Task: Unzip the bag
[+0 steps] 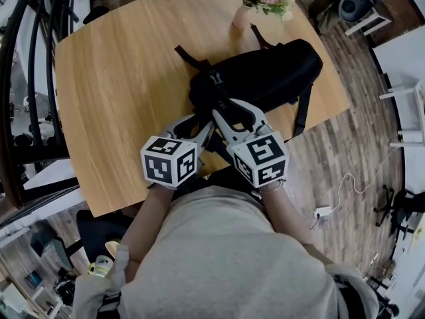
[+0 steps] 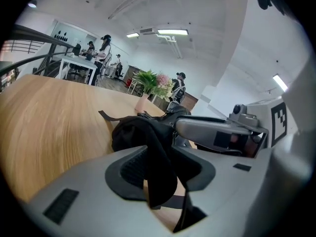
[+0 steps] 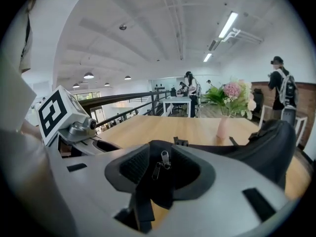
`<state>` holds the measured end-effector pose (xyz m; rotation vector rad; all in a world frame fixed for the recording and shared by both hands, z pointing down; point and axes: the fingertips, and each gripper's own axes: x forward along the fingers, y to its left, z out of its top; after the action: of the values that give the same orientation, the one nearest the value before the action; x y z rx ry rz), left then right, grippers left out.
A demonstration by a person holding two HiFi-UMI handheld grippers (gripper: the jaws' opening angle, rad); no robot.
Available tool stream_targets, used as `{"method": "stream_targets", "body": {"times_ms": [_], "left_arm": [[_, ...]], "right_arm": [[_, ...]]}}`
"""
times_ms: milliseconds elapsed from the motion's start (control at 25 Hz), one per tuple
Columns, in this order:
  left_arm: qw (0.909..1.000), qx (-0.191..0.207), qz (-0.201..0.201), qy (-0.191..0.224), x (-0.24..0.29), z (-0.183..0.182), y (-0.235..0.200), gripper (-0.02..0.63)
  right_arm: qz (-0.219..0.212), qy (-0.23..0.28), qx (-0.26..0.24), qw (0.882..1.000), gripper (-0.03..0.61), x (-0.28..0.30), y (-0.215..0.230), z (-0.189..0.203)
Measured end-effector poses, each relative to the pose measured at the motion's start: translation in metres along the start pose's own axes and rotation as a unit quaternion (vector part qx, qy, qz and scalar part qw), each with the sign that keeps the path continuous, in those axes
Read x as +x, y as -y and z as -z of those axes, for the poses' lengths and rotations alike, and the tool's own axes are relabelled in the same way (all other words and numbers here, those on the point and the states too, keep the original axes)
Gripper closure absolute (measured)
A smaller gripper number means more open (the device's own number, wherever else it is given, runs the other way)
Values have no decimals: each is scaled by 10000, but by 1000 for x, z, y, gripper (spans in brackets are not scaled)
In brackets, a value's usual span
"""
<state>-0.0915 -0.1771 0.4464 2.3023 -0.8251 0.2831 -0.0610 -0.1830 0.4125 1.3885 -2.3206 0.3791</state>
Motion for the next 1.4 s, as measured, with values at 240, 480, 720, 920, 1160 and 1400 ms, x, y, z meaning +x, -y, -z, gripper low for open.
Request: {"method": "stream_targets", "body": {"times_ms": [240,480,720,920,1160,1400], "left_arm": [[9999,-97,143,-10,5,1,-2,500],[9998,-103,198,-17,5,2,0,523],[9997,-114,231,-16,6,2,0,531],[9996,-122,271,-5,7,1,1,531],[9995,-116,292,-5,6,1,1,531],[9995,-107,285,-11,6,1,1,531]], "right_arm": [[133,-232,-374,9989,451,10,1,5],[339,-447,-882,9945,495,13,2,8],[570,-663,-1466,9853,497,18,2,15],[611,-642,-1520,9844,525,14,2,13],[652,-492,-1407,9867,526,7,2,5],[760,-368,-1335,9874,528,-2,2,2]]}}
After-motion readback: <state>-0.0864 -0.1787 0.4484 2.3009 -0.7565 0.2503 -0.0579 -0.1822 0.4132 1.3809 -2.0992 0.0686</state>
